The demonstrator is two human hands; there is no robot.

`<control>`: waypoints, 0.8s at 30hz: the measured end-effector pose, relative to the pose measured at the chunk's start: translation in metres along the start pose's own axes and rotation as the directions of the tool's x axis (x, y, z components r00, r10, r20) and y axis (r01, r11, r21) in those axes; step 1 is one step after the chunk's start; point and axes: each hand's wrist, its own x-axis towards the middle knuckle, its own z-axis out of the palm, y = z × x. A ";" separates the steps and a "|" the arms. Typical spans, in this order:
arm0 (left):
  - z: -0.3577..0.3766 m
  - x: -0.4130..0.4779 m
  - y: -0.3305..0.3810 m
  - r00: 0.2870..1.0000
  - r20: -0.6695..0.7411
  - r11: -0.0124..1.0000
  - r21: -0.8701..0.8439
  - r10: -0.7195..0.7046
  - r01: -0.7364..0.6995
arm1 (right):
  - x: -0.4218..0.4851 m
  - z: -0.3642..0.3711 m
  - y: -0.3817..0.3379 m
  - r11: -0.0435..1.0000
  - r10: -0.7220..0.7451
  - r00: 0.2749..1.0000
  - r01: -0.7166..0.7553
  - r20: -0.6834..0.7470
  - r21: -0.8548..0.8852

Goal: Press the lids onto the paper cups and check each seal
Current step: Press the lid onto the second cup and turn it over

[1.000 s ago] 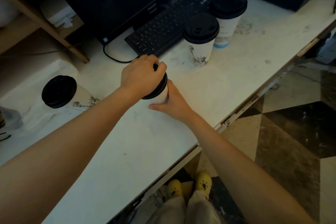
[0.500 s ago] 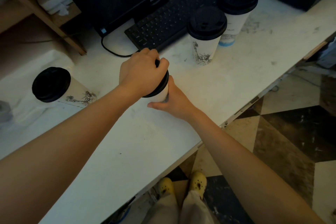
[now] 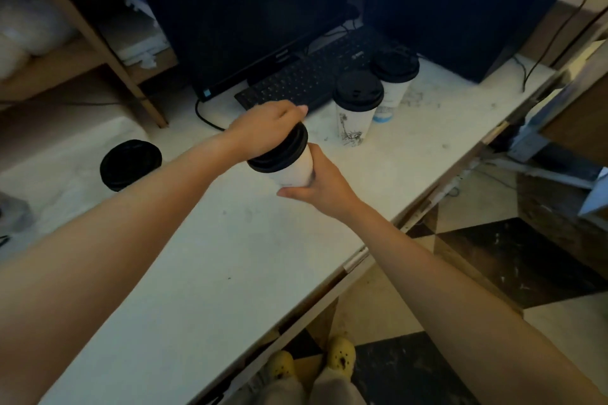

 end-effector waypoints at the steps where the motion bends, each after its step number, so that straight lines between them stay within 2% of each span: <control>1: -0.010 -0.005 0.004 1.000 0.025 0.994 -0.112 0.015 -0.012 | -0.002 -0.006 -0.007 1.000 -0.023 0.999 0.023 -0.026 -0.011; 4: -0.034 -0.018 0.013 0.999 0.003 0.928 -0.370 0.044 -0.040 | -0.007 -0.023 -0.023 0.991 -0.113 0.989 0.105 -0.094 -0.085; 7: -0.046 -0.031 0.019 0.996 -0.042 0.898 -0.437 -0.078 0.052 | -0.010 -0.036 -0.040 0.960 -0.171 0.975 0.131 -0.146 -0.246; 9: -0.049 -0.037 0.018 0.985 0.036 0.846 -0.509 -0.166 0.161 | -0.011 -0.042 -0.053 0.920 -0.226 0.957 0.147 -0.184 -0.365; 12: -0.053 -0.050 0.014 0.966 0.172 0.739 -0.622 -0.194 0.259 | -0.012 -0.046 -0.067 0.792 -0.351 0.913 0.170 -0.209 -0.586; 15: -0.054 -0.057 0.010 0.951 0.211 0.669 -0.676 -0.224 0.308 | -0.011 -0.045 -0.074 0.705 -0.435 0.870 0.170 -0.232 -0.688; 18: -0.049 -0.060 0.006 0.935 0.257 0.540 -0.765 -0.244 0.351 | -0.011 -0.040 -0.076 0.679 -0.481 0.830 0.149 -0.282 -0.719; 21: -0.041 -0.063 0.003 0.949 0.212 0.513 -0.802 -0.232 0.304 | -0.015 -0.042 -0.078 0.685 -0.447 0.864 0.166 -0.230 -0.709; 24: -0.037 -0.066 0.002 0.972 0.083 0.530 -0.826 -0.220 0.190 | -0.020 -0.055 -0.090 0.891 -0.206 0.966 0.120 -0.154 -0.438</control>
